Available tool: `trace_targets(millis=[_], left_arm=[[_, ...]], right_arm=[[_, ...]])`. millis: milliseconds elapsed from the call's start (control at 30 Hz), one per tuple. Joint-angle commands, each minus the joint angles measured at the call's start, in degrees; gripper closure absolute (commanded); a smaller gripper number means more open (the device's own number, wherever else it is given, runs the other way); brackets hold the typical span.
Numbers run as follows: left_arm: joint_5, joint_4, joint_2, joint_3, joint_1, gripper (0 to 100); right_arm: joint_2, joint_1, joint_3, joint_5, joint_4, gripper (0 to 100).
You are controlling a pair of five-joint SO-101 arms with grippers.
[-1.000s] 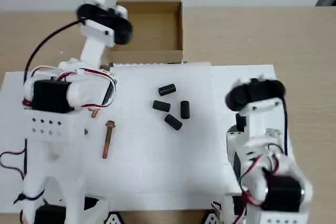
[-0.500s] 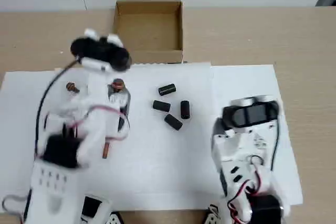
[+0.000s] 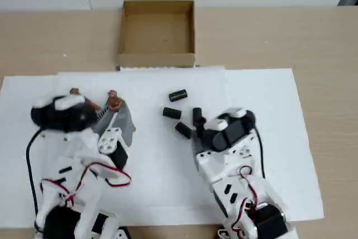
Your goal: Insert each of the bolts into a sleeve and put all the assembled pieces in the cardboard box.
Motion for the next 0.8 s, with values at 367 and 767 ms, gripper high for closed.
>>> trace_targets(millis=[367,767], left_arm=[[9.93,-7.82,-9.76,6.9,5.98,99],[9.76,-10.99,-9.76,8.22,14.68,99]], right_arm=[[-0.66,-13.93,8.44,-0.18,-11.21,99.5],[-0.66,-16.48,8.09,4.22,-11.91,99.5]])
